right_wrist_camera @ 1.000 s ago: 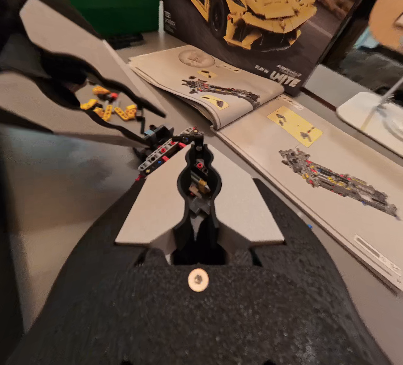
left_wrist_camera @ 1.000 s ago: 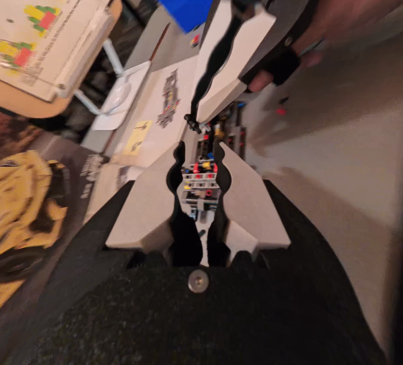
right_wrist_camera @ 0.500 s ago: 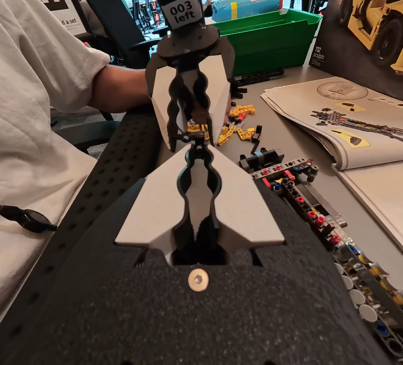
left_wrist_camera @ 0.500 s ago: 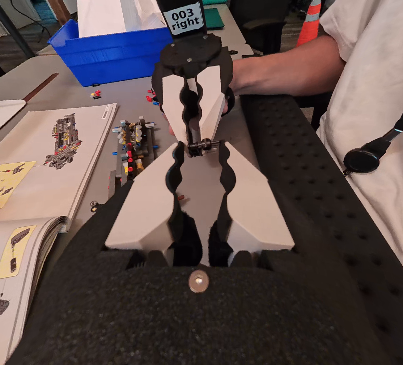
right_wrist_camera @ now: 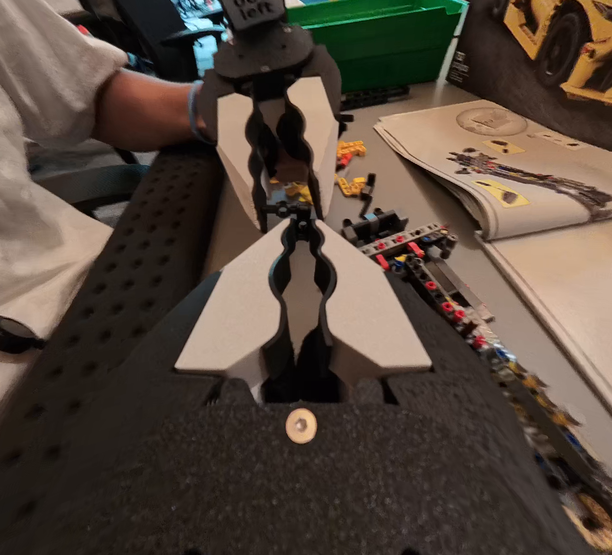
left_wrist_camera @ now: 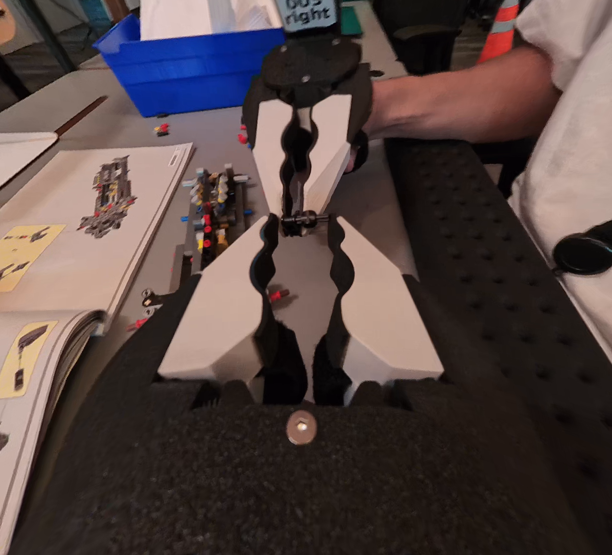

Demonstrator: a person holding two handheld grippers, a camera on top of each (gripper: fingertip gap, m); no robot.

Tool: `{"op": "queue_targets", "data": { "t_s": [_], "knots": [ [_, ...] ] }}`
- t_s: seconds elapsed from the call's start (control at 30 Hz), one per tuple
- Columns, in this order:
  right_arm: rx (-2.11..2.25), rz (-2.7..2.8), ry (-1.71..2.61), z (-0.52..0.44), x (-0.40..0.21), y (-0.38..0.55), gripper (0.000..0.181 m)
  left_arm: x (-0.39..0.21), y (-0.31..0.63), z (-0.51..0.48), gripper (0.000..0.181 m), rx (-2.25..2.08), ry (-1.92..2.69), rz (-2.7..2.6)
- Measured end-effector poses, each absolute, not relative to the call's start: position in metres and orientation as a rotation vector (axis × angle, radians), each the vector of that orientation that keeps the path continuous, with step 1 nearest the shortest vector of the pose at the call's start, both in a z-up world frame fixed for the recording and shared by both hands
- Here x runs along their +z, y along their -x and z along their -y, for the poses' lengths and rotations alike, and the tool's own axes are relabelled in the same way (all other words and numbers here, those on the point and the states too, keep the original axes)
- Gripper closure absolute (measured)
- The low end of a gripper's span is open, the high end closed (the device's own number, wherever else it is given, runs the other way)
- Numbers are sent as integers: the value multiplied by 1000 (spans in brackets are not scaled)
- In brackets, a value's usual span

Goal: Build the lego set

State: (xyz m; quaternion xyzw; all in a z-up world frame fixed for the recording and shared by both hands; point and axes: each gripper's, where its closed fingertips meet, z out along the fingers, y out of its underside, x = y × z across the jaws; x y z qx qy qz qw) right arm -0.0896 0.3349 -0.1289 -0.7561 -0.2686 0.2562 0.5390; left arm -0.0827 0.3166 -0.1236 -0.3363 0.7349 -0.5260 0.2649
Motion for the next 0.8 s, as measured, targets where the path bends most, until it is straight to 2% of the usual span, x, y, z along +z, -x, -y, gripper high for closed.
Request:
{"op": "queue_targets", "data": {
  "t_s": [0.23,0.8],
  "knots": [
    [415,719,1797,-337,-136,85,175,-129,84,-319,154,-1436,958,-1993],
    [488,789,1820,-326,-141,97,175,-133,93,-308,156,-1347,758,-2050]
  ]
}}
